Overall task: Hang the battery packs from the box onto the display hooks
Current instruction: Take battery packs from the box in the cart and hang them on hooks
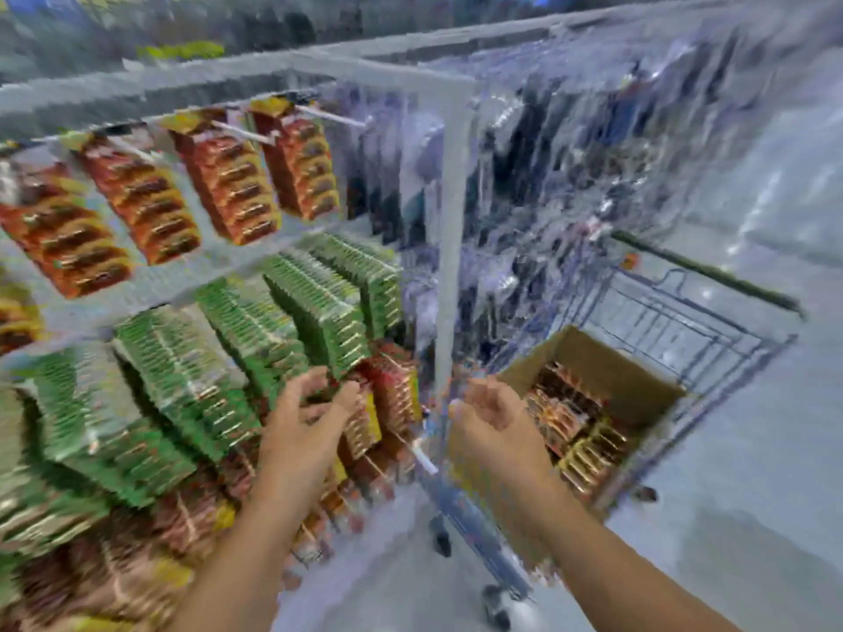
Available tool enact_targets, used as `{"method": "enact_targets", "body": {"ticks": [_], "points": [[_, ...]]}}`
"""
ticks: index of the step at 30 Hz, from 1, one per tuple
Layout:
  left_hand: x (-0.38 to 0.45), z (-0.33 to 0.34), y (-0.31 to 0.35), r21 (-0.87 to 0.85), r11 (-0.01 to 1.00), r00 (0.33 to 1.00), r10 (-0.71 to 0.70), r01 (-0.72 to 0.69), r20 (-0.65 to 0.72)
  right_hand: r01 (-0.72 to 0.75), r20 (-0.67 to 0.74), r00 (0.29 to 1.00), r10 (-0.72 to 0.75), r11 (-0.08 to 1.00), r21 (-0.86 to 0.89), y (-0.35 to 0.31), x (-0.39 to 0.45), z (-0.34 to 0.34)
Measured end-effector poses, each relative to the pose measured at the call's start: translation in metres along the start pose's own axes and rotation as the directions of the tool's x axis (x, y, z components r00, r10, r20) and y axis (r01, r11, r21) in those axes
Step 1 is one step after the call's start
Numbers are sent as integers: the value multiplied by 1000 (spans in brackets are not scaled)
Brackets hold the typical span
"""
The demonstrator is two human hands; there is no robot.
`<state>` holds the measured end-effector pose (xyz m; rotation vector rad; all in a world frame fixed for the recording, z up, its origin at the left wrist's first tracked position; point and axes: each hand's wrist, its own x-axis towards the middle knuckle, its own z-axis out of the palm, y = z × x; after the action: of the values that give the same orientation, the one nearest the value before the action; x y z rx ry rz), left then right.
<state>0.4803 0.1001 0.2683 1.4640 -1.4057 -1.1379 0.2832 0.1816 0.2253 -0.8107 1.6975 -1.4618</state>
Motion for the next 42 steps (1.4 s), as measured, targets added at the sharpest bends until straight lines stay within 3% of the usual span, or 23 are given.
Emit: {"method": "enact_targets", "body": {"ticks": [6, 12, 19, 29, 32, 36, 39, 42], "points": [[-24, 166, -6, 128, 991, 977, -63, 37, 205, -121, -152, 982, 109, 990, -75, 41, 20, -156], [-4, 260, -25, 231, 969, 901, -174, 86, 397, -231, -209, 959, 193, 957, -177, 87, 65, -221], [52, 326, -73, 292, 921, 843, -361, 256, 398, -356, -199, 932, 303, 869, -345, 144, 123, -216], [81, 379, -97, 291, 855, 814, -507, 430, 285, -369, 25, 869, 495, 680, -633, 178, 193, -218], [82, 400, -104, 295, 825, 821, -543, 482, 177, -240, 168, 846, 507, 642, -729, 190, 219, -225], [77, 428, -120, 282, 766, 799, -602, 578, -4, 73, 404, 762, 506, 553, -830, 215, 248, -238], [71, 446, -130, 309, 709, 766, -630, 634, -126, 394, 596, 619, 511, 455, -799, 238, 263, -247], [67, 468, -138, 321, 651, 725, -640, 688, -256, 682, 719, 414, 559, 332, -651, 254, 277, -256]]}}
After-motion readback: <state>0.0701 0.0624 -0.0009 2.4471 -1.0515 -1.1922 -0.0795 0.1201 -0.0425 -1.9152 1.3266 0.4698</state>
